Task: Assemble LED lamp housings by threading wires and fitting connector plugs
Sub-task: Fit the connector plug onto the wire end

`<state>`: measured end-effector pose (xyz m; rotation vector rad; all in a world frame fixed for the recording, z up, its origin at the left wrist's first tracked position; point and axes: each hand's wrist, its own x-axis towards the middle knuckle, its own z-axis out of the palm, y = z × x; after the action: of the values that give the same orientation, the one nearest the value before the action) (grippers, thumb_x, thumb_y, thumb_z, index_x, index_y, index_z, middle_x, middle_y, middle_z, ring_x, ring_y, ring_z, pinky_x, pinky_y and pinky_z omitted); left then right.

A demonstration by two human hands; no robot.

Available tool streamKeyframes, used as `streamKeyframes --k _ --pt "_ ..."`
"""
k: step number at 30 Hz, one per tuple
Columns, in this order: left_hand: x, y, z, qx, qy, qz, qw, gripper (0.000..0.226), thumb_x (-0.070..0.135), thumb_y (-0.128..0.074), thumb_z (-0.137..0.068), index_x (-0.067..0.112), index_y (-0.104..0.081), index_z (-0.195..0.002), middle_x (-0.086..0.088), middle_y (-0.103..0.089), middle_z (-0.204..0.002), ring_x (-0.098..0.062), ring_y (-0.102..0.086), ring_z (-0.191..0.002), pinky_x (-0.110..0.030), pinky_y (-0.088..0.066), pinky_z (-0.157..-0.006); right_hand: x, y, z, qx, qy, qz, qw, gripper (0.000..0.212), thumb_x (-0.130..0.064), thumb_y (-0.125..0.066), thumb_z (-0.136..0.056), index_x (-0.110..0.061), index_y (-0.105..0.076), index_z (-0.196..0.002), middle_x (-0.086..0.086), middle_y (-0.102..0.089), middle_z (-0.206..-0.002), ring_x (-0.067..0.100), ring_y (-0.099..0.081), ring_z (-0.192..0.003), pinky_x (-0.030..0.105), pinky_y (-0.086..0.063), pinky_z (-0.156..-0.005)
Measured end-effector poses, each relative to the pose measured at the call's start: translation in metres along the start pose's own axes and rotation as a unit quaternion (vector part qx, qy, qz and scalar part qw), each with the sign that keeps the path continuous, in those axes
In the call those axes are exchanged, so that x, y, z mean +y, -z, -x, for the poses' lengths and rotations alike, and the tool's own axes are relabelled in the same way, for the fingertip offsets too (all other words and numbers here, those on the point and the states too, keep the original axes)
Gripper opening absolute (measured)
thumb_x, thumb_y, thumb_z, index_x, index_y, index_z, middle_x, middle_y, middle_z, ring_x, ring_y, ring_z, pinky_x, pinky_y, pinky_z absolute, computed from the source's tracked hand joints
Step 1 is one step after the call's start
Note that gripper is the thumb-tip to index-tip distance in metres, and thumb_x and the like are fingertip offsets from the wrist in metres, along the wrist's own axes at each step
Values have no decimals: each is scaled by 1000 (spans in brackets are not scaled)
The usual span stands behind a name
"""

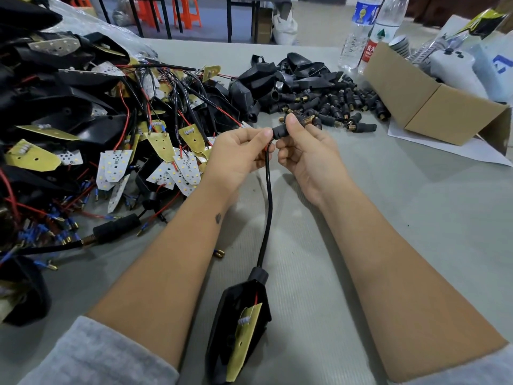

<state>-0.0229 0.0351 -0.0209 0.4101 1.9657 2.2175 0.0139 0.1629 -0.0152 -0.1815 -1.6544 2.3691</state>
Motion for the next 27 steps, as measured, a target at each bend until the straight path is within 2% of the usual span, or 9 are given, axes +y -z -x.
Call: streamKeyframes --k 7,11,15,19,27 --pt "9 -7 3 -18 40 -23 999 29 19 -45 -101 11 -62 -78 0 -66 -61 -10 -62 -55 -19 -52 -56 -1 -4 -3 13 6 -44 999 23 -27 -56 -99 -9 -61 -86 1 -61 -62 9 -54 -52 20 -47 -55" --pt "9 -5 2 -43 43 -21 998 33 20 -49 -99 12 -67 -72 2 -62 -57 -10 -59 -56 -19 -51 -58 -1 -4 -3 3 -2 -64 998 27 -28 -54 -99 -8 -61 -83 4 -59 -62 10 -53 -51 21 -47 -52" --pt "6 0 -1 -58 28 -7 998 38 28 -54 -99 23 -71 -66 8 -56 -58 -7 -55 -64 -19 -48 -65 -3 -3 -2 -1 -21 -56 998 28 -32 -53 -99 -5 -55 -106 5 -58 -72 10 -53 -55 21 -49 -62" --pt "4 0 -1 -60 15 -20 998 40 33 -55 -98 25 -71 -62 9 -53 -57 -6 -54 -61 -20 -46 -66 -4 -5 -1 -9 -25 -59 998 31 -33 -51 -100 -4 -53 -111 7 -58 -74 11 -53 -56 24 -48 -68" --pt "4 -3 -1 -74 -5 -17 997 40 36 -54 -97 25 -71 -62 9 -52 -57 -5 -52 -60 -21 -43 -65 -3 -6 0 -25 -13 -77 997 32 -30 -48 -101 -2 -61 -92 3 -61 -61 11 -54 -53 24 -52 -64"
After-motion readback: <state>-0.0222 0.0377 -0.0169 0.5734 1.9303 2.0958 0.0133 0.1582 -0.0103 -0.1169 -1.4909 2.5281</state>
